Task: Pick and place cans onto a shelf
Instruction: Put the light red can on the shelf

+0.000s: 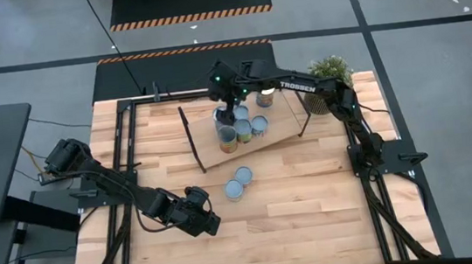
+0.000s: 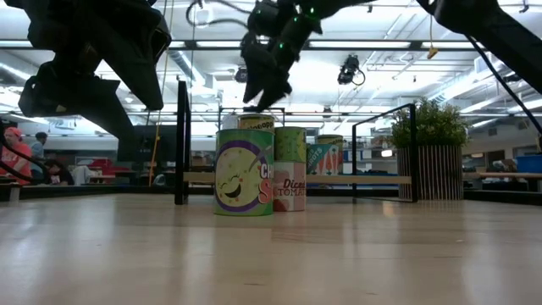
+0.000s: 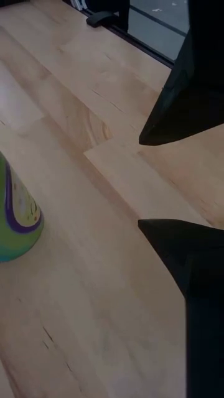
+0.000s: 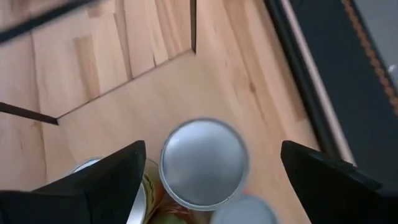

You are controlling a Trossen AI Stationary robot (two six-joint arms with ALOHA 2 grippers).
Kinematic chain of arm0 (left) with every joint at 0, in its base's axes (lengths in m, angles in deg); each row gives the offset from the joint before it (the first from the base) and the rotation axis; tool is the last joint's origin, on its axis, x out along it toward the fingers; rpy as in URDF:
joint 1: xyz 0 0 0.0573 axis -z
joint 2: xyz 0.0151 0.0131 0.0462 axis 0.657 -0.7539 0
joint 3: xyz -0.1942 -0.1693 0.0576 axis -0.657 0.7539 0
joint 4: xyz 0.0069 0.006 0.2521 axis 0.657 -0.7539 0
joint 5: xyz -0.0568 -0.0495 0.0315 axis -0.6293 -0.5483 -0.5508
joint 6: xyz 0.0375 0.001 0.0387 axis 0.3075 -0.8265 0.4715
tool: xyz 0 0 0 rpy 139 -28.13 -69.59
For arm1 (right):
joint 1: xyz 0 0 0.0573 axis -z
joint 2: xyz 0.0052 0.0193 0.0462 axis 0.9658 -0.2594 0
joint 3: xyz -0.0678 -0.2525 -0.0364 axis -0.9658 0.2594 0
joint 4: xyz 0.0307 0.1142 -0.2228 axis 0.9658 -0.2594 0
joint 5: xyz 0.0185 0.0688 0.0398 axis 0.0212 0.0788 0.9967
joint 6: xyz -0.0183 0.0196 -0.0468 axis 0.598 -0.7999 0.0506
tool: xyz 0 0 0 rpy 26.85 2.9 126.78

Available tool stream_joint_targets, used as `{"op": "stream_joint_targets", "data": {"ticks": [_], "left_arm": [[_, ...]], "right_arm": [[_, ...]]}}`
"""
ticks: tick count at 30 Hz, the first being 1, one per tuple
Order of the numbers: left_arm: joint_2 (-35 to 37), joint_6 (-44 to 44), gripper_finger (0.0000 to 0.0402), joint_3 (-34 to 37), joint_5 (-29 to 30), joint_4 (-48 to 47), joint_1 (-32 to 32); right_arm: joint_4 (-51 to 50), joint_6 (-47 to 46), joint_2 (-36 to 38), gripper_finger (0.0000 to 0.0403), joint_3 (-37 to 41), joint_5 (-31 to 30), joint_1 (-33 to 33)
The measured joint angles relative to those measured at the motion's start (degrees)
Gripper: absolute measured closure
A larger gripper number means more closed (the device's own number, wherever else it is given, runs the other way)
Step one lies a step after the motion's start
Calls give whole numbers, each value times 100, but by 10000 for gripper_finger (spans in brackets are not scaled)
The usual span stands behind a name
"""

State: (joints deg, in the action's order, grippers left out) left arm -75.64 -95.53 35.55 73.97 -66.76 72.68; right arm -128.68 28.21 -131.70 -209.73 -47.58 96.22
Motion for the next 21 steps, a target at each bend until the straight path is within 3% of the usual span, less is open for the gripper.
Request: {"op": "stream_joint_targets", "data": {"ticks": [5,11,16,21], "left_arm": [[0,-11,191,0,0,4,0],[0,-15,191,-2,-2,21,0],[0,11,191,-2,0,17,0],[0,17,191,-2,176,11,0]], "right_arm": [[-77,519,149,21,-456,33,-209],[420,745,760,27,-42,807,-659],[944,894,1346,32,786,864,-1044],[1938,1282,2144,35,2434,1291,-1408]]}}
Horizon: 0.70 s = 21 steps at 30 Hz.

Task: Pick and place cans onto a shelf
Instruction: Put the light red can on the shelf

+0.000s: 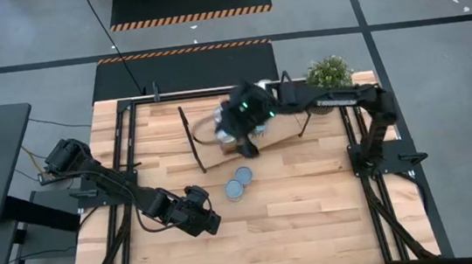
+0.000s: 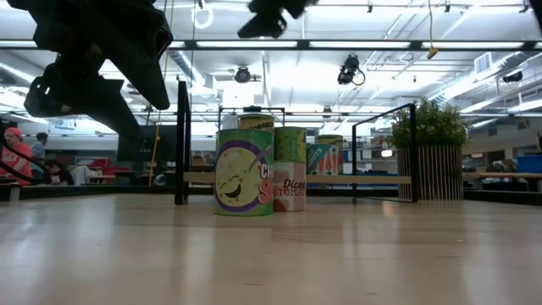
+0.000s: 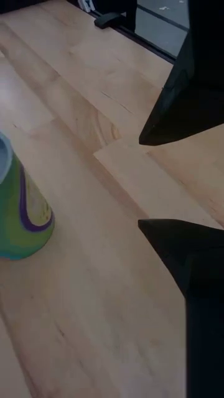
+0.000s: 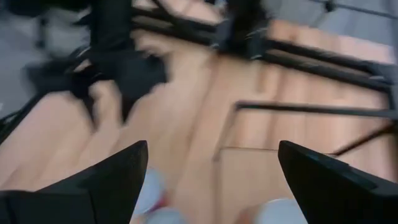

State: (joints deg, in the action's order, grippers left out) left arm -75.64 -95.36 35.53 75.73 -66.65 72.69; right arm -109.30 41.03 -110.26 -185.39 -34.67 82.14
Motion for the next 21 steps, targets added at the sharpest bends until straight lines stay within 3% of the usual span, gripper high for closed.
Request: {"op": "stream_joint_targets", "data": {"ticks": [5,10,16,21], "left_arm": [[0,9,191,0,19,-9,0],[0,9,191,0,19,-4,2],[0,11,191,-3,19,-7,-3],[0,9,191,-7,20,-1,-7]], "right_arm": [[743,-54,684,37,1734,116,-161],[819,-30,1008,37,2925,-61,-161],[1093,37,876,35,3819,-107,-235],[1382,242,759,26,4058,-303,-392]]}}
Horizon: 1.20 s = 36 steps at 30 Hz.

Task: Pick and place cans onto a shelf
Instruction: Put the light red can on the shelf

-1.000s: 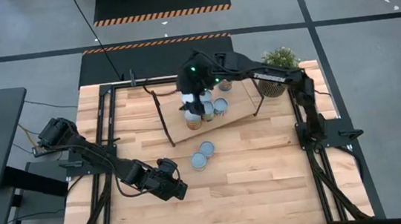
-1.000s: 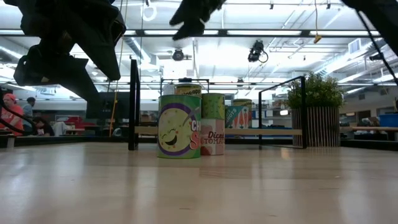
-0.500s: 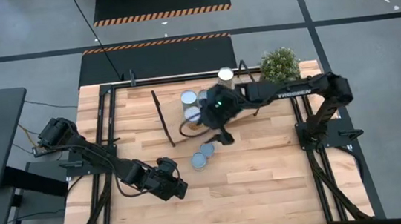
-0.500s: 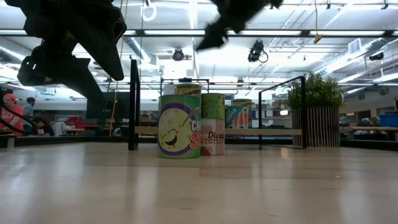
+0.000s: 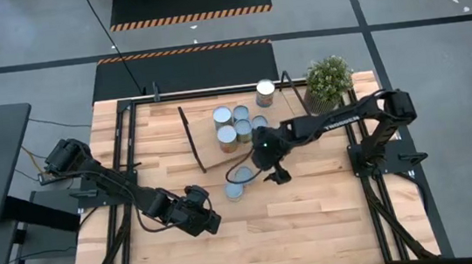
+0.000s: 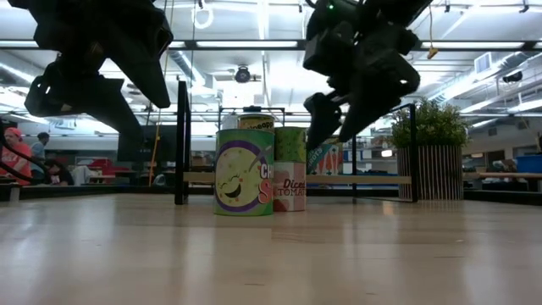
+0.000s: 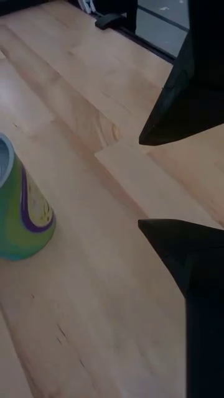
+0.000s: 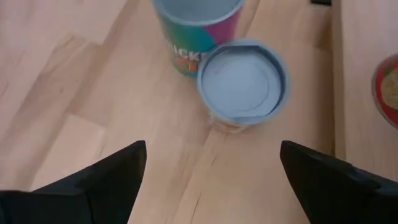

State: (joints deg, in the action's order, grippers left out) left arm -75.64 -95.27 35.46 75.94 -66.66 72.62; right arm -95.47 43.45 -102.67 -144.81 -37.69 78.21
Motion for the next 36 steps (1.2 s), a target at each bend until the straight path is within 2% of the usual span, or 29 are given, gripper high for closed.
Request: {"op": "stream_joint_targets", "data": {"ticks": [9,14,31,36], "left_arm": [[0,32,191,-2,-128,173,-20],[1,48,191,0,-356,159,-20],[0,8,191,0,-362,236,-22],[0,14,191,2,-365,250,-22]], "right_arm": [[717,217,-530,5,21,-846,-325],[842,258,-745,4,4,-898,-398],[1843,239,-1107,6,6,-947,-401],[2049,268,-1272,14,11,-701,-396]]}}
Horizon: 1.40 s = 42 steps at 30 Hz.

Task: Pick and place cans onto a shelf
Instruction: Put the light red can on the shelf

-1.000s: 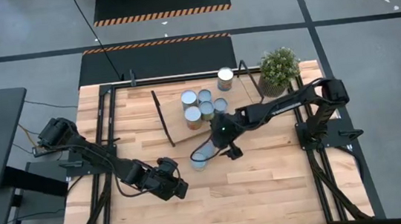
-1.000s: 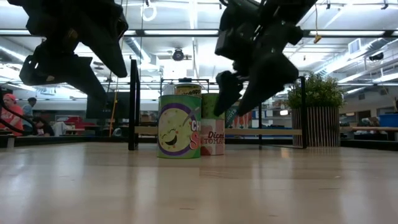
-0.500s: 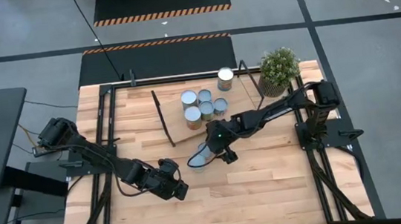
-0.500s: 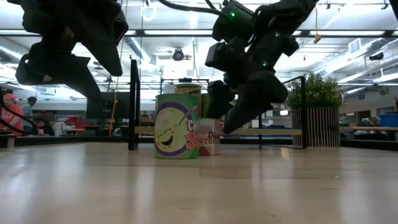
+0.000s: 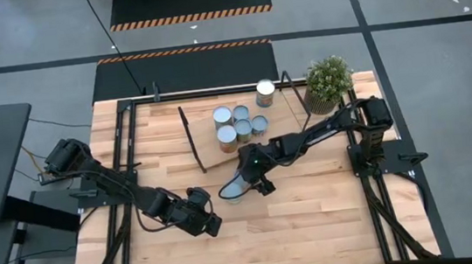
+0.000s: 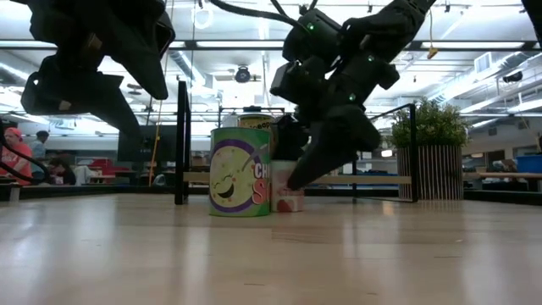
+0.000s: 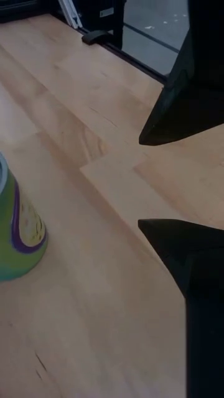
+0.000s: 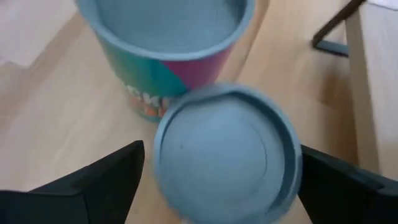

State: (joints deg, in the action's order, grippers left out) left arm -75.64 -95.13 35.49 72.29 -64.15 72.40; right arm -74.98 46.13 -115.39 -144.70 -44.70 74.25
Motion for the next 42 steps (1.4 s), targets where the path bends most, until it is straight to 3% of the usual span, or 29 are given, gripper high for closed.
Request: {"op": "stream_joint_targets", "data": {"ticks": [7,12,20,26,31,35,42], "left_arm": [[0,-8,191,0,0,7,2],[0,-6,191,2,0,7,0],[0,-10,191,2,-1,39,4],[0,-4,191,2,0,24,2],[0,-1,191,4,0,3,2],[0,1,191,4,0,4,2],[0,10,191,4,0,4,2]], "right_arm": [[44,50,-25,66,-2,-17,-30],[-469,-47,232,102,-2,-483,-30],[-2286,-740,1726,103,35,-681,83],[-2170,-1142,3022,104,804,-769,570],[-2419,-1146,3571,103,1152,-919,1096],[-2762,-1033,3599,103,1030,-924,1366],[-2976,-550,2900,103,776,-1163,1872]]}}
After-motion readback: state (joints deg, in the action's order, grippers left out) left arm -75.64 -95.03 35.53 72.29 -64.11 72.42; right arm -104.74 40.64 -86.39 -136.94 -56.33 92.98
